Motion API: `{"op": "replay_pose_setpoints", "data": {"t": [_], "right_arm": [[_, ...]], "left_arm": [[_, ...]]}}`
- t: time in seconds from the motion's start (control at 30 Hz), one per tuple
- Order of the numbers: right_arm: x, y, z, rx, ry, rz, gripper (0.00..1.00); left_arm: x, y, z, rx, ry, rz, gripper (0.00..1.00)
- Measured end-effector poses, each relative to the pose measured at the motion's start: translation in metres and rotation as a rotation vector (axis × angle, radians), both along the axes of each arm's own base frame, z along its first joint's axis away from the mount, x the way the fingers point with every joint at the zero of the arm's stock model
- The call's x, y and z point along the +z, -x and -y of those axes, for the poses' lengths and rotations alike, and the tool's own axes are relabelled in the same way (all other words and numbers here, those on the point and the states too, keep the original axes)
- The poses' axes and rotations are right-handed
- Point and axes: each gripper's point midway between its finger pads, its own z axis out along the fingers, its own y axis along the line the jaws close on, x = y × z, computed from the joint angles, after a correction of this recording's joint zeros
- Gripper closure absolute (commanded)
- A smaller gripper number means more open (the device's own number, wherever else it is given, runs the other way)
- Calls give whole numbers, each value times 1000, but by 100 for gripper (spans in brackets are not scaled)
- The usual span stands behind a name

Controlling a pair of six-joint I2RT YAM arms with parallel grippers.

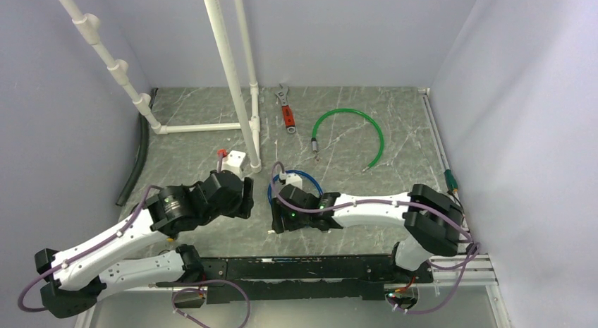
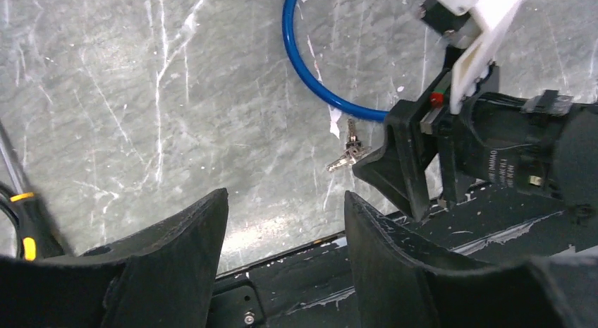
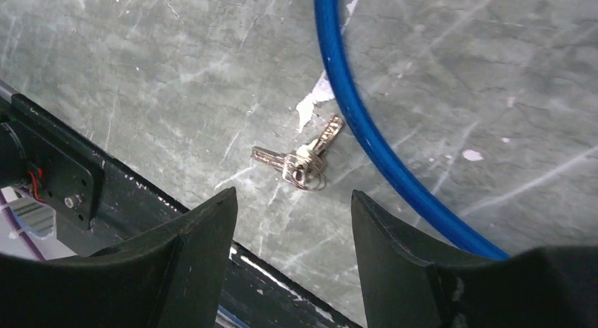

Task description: Unlock with the key

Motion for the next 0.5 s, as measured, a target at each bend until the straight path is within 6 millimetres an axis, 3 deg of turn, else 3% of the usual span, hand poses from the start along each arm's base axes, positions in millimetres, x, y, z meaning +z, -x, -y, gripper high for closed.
{"op": "replay_pose_setpoints", "data": {"t": [0.23, 0.5], "right_arm": [[-13, 7, -20, 27, 52, -12, 45], [-27, 2, -15, -2, 140, -17, 52]], "left_arm": [[0, 2, -13, -2, -31, 17, 35], [-2, 2, -15, 3, -50, 14, 35]]}}
